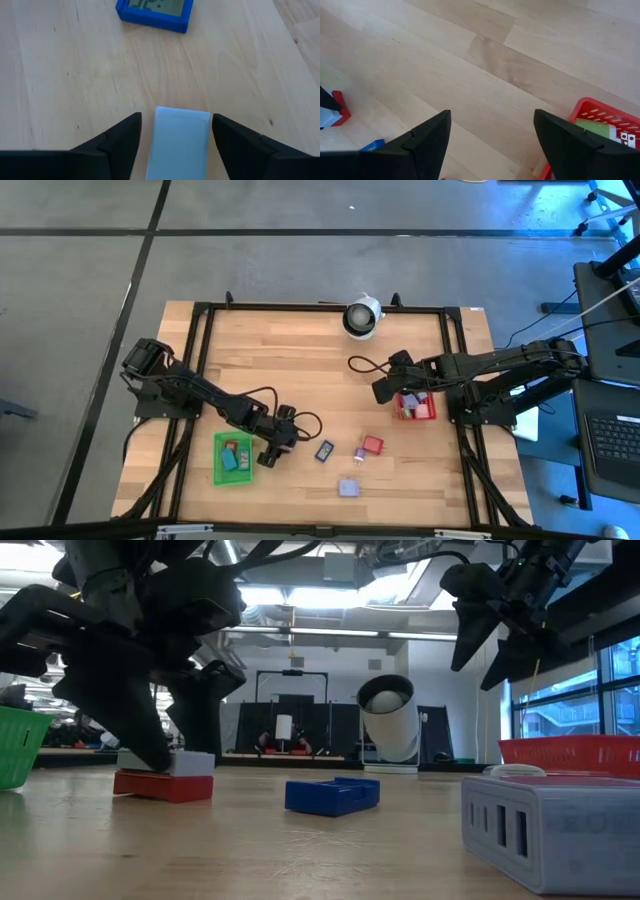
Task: Pick & Place Office items
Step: Put the white digital clock into the green bin
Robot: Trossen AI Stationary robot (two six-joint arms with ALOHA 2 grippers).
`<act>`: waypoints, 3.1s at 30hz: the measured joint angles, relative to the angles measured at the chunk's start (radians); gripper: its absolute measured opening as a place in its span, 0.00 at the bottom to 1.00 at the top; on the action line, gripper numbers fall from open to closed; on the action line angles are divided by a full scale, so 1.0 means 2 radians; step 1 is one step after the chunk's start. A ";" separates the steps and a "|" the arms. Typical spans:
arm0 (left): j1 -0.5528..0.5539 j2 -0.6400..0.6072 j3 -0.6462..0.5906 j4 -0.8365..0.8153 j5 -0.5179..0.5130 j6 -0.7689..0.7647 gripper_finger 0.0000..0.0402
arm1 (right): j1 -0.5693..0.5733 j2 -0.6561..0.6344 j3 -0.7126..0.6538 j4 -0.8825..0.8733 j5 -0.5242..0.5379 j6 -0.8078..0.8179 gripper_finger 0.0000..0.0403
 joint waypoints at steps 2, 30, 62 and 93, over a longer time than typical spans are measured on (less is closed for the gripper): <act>0.000 0.000 0.000 0.000 0.000 0.000 0.54 | 0.000 0.000 0.000 0.000 0.000 0.000 0.71; 0.058 -0.093 0.038 0.109 -0.151 0.078 0.39 | 0.000 0.000 0.000 0.006 0.004 -0.014 0.71; 0.134 -0.104 0.040 0.344 -0.186 -0.150 0.39 | 0.000 0.000 0.000 0.037 0.056 -0.056 0.71; -0.187 -0.122 0.038 -0.378 -0.064 -0.970 0.40 | -0.048 0.000 0.000 0.067 0.079 -0.124 0.71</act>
